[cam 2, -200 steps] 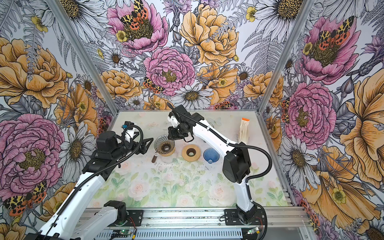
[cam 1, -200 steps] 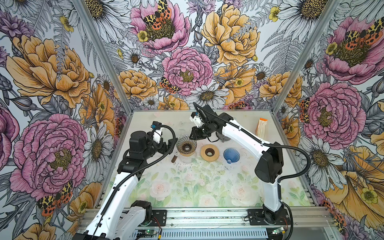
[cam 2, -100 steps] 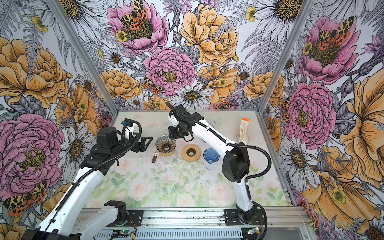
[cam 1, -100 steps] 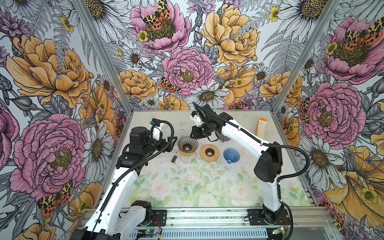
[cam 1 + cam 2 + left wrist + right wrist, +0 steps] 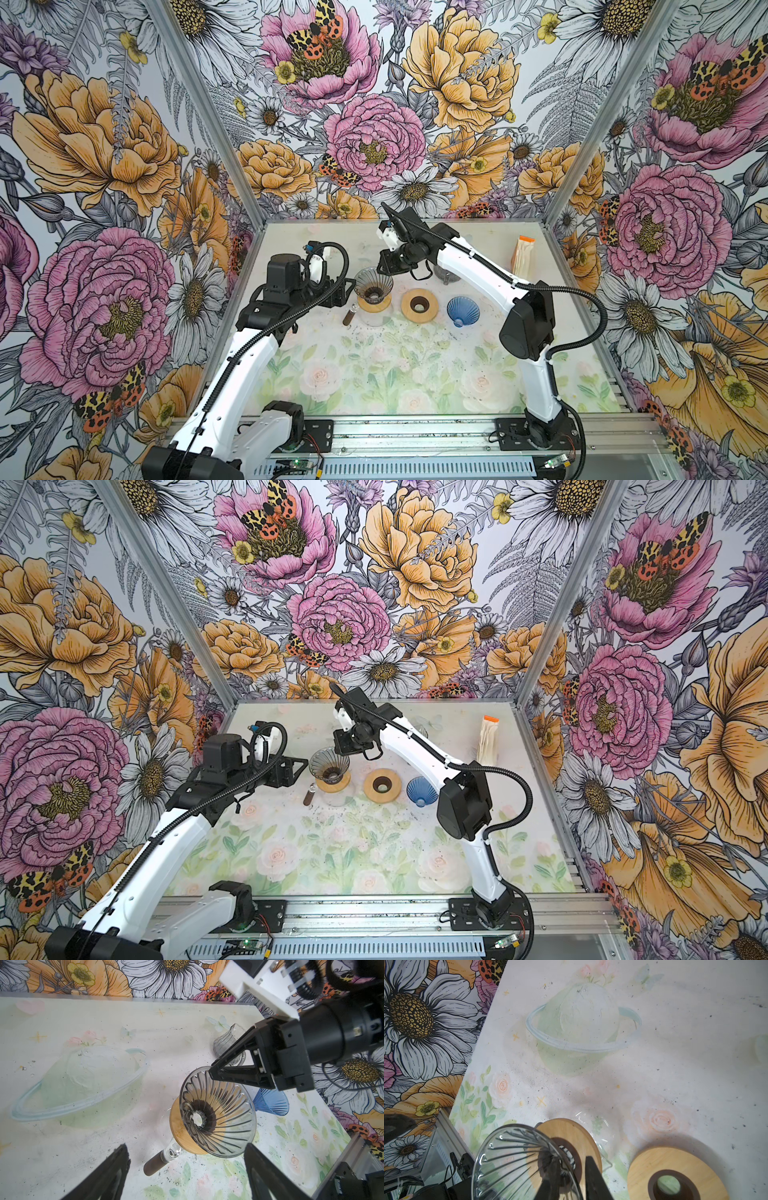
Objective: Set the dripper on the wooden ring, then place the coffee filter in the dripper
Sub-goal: 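Lower the dripper into the bamboo ring while left arm moves toward it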
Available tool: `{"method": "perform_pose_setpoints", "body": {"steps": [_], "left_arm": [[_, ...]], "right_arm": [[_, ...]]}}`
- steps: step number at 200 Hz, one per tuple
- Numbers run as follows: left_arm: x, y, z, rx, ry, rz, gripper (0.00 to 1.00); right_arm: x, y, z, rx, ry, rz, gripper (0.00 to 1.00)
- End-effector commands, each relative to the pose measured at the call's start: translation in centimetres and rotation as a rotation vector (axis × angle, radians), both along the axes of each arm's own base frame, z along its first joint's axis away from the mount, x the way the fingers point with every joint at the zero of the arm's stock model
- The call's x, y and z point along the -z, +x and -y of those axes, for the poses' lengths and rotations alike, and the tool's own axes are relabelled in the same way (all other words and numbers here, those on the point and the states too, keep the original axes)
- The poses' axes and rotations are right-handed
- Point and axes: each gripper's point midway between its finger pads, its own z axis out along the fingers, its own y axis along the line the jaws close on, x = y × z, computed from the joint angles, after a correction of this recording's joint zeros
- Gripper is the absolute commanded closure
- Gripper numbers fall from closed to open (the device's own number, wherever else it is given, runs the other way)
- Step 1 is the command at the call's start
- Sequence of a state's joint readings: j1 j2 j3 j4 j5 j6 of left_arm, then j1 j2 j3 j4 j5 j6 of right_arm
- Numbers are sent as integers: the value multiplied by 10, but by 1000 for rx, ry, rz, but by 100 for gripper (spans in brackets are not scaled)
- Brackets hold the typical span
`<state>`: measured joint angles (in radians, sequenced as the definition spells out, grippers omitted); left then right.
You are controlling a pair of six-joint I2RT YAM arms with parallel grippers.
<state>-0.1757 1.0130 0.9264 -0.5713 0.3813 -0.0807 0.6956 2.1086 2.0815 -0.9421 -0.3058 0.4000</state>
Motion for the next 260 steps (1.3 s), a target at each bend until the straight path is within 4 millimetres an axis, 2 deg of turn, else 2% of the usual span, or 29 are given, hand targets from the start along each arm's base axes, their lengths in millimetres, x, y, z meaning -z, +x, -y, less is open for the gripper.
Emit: {"method": "perform_pose_setpoints", "body": {"steps": [1,44,66,86,119,141,167,260], "left_arm": [[-9,4,3,-5,-13,3,13],[-10,9,7,-4,-27,-44,16],[-8,11,8,-8,-23,-75,17],[-10,11,9,-1,-28,-84,26],[-10,10,14,-13,-61,-117,36],[-3,12,15,-29,-61,-144,38],[5,16,19,-36,-56,-175,40],[23,30,25,-41,-42,-239,48]], "right_arm": [[-29,4,-2,-3,21,88,75],[-58,2,8,-12,17,191,71],[-66,-2,16,-11,13,239,70],[-73,-8,22,-11,35,277,70],[-63,-16,36,41,48,296,71],[-60,-21,38,73,102,290,71],[-55,-26,32,72,159,266,71],[-25,-31,13,31,168,157,73]]}}
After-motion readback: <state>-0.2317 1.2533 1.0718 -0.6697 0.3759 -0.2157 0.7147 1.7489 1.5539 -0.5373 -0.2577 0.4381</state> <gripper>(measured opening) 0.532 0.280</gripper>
